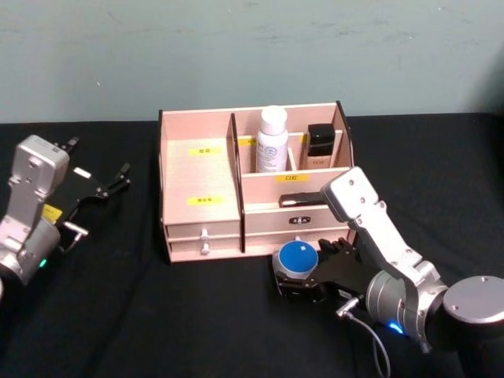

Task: Pick up the facial cleanser and watermelon frost from the table and place them into the tiered storage box.

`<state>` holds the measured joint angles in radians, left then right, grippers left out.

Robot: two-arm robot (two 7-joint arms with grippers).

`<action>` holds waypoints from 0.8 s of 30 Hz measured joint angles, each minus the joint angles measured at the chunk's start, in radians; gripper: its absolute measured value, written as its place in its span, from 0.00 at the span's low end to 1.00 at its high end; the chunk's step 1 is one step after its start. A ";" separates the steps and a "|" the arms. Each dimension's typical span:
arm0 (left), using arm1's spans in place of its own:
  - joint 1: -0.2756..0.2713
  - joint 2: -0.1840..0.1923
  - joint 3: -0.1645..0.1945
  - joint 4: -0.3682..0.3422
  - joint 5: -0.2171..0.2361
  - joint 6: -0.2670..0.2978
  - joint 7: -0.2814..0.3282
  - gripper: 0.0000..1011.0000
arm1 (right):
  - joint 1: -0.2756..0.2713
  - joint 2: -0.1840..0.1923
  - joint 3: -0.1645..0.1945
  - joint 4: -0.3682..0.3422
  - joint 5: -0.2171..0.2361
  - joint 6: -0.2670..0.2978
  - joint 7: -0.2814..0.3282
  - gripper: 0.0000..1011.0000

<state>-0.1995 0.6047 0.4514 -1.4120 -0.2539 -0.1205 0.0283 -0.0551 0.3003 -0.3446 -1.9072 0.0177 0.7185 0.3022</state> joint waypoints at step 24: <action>0.000 0.000 0.000 0.000 0.000 0.000 0.000 0.99 | -0.001 -0.051 0.016 0.024 -0.053 0.003 0.025 0.99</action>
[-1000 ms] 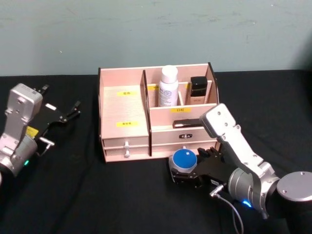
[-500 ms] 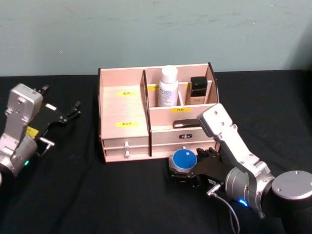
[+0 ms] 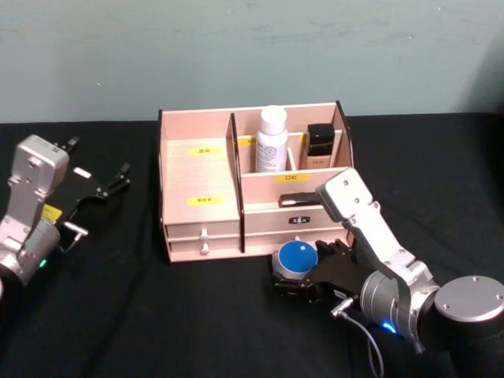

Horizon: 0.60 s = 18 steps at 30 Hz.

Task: Pick up the facial cleanser and watermelon frost from the table and place them into the tiered storage box.

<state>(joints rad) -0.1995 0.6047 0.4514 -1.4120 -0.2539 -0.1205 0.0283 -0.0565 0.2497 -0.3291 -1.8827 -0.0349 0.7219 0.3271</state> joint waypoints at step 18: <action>0.000 0.000 0.000 0.000 0.000 0.000 0.000 0.99 | -0.003 -0.012 0.005 0.007 -0.036 -0.012 0.025 0.99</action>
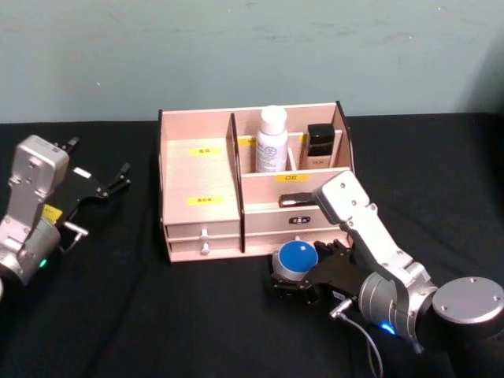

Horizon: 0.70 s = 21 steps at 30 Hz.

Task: Pick up the facial cleanser and watermelon frost from the table and place them into the tiered storage box.

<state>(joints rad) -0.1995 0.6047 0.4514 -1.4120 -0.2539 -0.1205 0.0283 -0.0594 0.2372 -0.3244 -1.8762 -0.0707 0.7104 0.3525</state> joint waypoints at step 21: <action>0.000 0.000 0.000 0.000 0.000 0.000 0.000 0.99 | 0.000 0.000 0.000 -0.001 0.003 0.000 -0.001 0.85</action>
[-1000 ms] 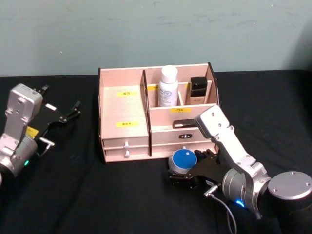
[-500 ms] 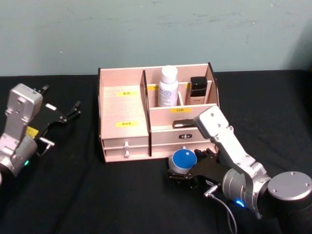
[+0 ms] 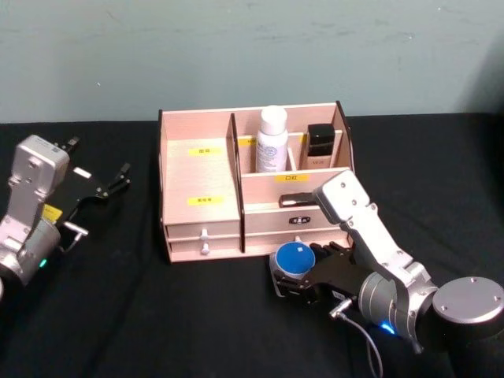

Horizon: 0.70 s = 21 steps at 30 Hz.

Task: Pick up the facial cleanser and watermelon frost from the table and place them into the tiered storage box.

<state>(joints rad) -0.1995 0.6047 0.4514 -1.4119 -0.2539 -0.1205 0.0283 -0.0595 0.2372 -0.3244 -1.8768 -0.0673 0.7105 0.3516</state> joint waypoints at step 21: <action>0.000 0.000 0.000 0.000 0.000 0.000 0.000 0.99 | 0.000 0.000 0.000 0.000 0.002 0.001 -0.001 0.70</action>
<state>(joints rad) -0.1995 0.6047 0.4514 -1.4120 -0.2539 -0.1205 0.0283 -0.0595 0.2372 -0.3244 -1.8772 -0.0653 0.7114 0.3509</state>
